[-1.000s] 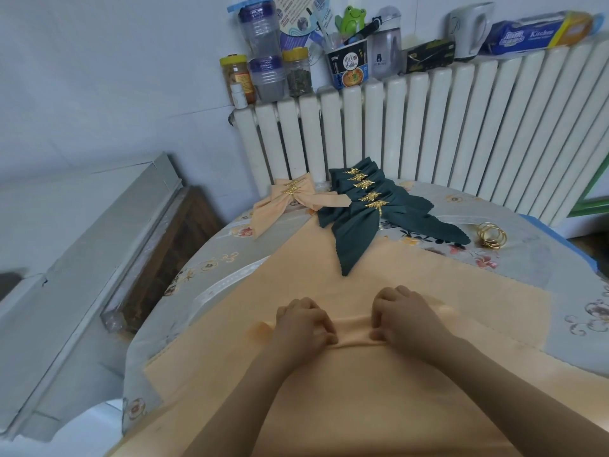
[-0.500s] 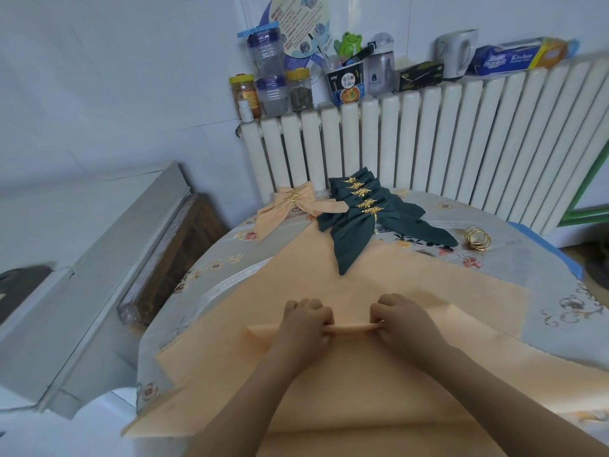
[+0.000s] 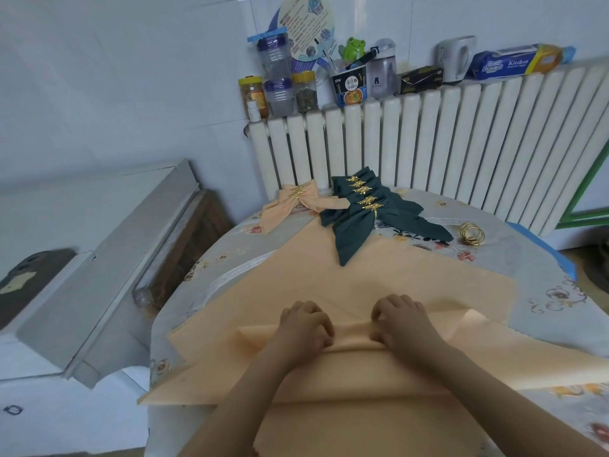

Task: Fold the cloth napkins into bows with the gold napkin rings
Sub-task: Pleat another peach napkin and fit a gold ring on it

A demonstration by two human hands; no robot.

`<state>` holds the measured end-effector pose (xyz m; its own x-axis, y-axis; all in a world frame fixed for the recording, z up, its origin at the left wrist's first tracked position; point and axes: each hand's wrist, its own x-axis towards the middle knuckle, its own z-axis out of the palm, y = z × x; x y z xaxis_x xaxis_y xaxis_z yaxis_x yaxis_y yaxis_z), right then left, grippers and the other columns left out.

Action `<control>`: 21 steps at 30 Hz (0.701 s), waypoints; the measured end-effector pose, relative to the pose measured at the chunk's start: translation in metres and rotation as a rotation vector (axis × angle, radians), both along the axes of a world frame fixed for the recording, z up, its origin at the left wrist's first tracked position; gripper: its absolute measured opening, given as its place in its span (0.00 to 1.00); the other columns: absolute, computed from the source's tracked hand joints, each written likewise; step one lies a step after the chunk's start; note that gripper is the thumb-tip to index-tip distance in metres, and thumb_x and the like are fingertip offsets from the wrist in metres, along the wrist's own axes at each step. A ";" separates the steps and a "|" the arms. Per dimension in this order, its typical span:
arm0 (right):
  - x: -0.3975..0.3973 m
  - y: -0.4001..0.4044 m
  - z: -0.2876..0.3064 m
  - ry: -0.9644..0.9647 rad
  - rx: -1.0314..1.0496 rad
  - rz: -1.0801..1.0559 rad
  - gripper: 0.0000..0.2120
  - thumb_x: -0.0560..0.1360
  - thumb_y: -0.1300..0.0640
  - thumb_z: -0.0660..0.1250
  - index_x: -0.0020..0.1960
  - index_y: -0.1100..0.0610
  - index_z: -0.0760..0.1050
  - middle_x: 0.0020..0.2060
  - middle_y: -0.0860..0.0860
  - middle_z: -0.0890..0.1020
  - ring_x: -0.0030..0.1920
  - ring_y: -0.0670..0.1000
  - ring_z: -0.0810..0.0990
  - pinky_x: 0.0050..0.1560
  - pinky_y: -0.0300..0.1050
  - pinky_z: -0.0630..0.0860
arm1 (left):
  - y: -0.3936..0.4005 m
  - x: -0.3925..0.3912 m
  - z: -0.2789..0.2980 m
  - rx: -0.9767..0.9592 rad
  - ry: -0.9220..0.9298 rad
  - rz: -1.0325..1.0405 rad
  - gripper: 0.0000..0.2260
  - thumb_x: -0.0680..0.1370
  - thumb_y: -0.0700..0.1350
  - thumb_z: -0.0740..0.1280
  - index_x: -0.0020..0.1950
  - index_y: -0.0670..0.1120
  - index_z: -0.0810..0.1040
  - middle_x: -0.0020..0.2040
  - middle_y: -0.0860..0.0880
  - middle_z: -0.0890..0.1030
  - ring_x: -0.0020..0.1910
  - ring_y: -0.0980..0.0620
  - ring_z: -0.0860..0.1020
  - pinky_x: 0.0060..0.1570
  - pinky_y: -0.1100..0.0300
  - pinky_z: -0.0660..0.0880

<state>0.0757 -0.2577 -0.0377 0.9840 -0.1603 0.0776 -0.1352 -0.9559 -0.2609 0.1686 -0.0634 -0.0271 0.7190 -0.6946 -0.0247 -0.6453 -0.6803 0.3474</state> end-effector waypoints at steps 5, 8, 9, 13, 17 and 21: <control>0.001 0.002 0.007 0.056 -0.095 -0.004 0.16 0.76 0.45 0.61 0.61 0.48 0.72 0.57 0.47 0.75 0.61 0.50 0.69 0.60 0.44 0.59 | -0.003 0.000 0.008 0.081 0.026 0.046 0.16 0.74 0.49 0.68 0.61 0.51 0.73 0.55 0.51 0.76 0.58 0.52 0.70 0.60 0.58 0.57; -0.007 0.006 0.010 -0.052 -0.130 0.055 0.11 0.76 0.48 0.62 0.55 0.52 0.76 0.53 0.48 0.75 0.57 0.52 0.71 0.55 0.43 0.59 | 0.001 -0.009 0.010 0.073 -0.154 -0.018 0.10 0.75 0.49 0.65 0.55 0.49 0.79 0.53 0.50 0.76 0.57 0.51 0.70 0.56 0.59 0.55; -0.010 0.006 0.007 -0.098 -0.112 0.074 0.10 0.75 0.50 0.64 0.52 0.53 0.77 0.51 0.49 0.76 0.56 0.53 0.73 0.52 0.43 0.60 | 0.003 -0.012 0.008 0.029 -0.187 -0.025 0.10 0.74 0.49 0.65 0.52 0.48 0.80 0.52 0.49 0.76 0.56 0.50 0.72 0.53 0.59 0.56; -0.029 0.004 0.010 -0.118 -0.015 0.179 0.06 0.73 0.52 0.66 0.47 0.53 0.76 0.50 0.47 0.79 0.54 0.51 0.75 0.51 0.42 0.67 | 0.018 -0.027 0.003 -0.092 -0.156 -0.112 0.16 0.67 0.53 0.57 0.44 0.46 0.79 0.49 0.48 0.78 0.51 0.46 0.76 0.51 0.59 0.61; -0.042 0.003 0.008 -0.034 0.013 0.261 0.15 0.75 0.41 0.62 0.47 0.52 0.77 0.61 0.44 0.76 0.63 0.47 0.72 0.60 0.40 0.65 | 0.026 -0.047 0.006 -0.023 -0.116 -0.184 0.27 0.66 0.63 0.52 0.50 0.48 0.79 0.60 0.52 0.75 0.60 0.54 0.71 0.59 0.66 0.57; -0.039 0.011 0.004 -0.004 -0.028 0.204 0.22 0.75 0.39 0.53 0.49 0.54 0.76 0.54 0.48 0.78 0.57 0.51 0.75 0.54 0.41 0.67 | 0.020 -0.050 0.003 -0.040 -0.068 -0.120 0.24 0.73 0.59 0.57 0.45 0.41 0.81 0.57 0.45 0.79 0.56 0.46 0.76 0.57 0.61 0.67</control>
<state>0.0363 -0.2466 -0.0341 0.9956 0.0447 0.0828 0.0630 -0.9701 -0.2344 0.1185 -0.0435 -0.0240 0.6294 -0.7754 0.0509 -0.7446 -0.5831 0.3251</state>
